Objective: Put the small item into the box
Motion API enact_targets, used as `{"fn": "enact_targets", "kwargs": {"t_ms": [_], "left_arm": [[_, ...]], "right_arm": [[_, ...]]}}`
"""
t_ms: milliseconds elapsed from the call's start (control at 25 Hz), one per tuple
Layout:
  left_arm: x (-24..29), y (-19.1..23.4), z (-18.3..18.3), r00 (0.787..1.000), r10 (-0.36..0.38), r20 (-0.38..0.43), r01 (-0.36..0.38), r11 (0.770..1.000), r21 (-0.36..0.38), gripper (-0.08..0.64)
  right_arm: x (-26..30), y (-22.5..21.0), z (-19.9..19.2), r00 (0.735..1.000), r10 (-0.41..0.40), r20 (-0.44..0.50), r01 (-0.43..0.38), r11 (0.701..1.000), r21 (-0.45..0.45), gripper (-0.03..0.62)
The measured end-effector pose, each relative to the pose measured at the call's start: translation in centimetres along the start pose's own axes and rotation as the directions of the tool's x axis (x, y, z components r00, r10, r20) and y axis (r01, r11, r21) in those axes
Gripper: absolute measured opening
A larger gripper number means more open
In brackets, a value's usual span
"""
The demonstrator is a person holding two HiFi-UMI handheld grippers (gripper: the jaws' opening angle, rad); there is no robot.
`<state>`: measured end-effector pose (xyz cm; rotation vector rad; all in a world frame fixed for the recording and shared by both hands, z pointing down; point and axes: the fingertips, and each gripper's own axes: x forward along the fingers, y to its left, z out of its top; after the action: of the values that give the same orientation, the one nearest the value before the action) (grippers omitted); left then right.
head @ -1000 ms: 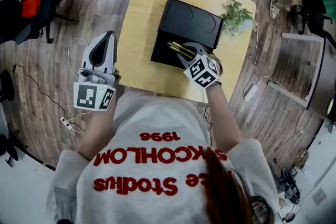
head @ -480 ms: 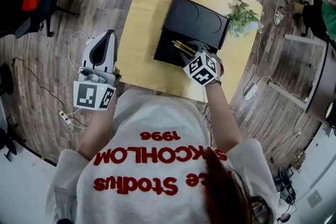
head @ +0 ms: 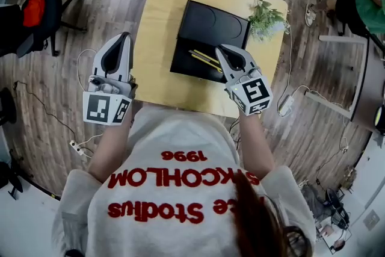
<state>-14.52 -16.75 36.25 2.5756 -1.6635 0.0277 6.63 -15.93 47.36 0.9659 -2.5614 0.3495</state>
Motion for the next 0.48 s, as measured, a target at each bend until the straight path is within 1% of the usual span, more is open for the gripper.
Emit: {"fn": "enact_targets", "kwargs": {"t_ms": [80,240,320,480], "left_arm": [[0.1,-0.4,0.5,1.000,-0.006,0.012,0.006,1.000,0.014,0.006],[0.4,-1.5,1.7,0.999,-0.031,0.034,0.030,0.999,0.040,0.006],[0.7,-1.9,2.5,0.998,-0.045,0.051,0.043,0.998,0.047,0.006],[0.7,-2.6,3.9,0.994,-0.071,0.079,0.066,0.996,0.062,0.006]], "right_arm": [[-1.8,-0.6,1.9,0.996,-0.052,0.070,0.051,0.999,0.018,0.008],[-5.2,-1.7,4.6,0.977,-0.146,0.155,0.139,0.989,0.051,0.006],[-6.9,-2.2,6.1,0.960,-0.191,0.206,0.180,0.981,0.068,0.006],[-10.3,-2.3,8.7,0.916,-0.268,0.297,0.251,0.963,0.094,0.006]]}}
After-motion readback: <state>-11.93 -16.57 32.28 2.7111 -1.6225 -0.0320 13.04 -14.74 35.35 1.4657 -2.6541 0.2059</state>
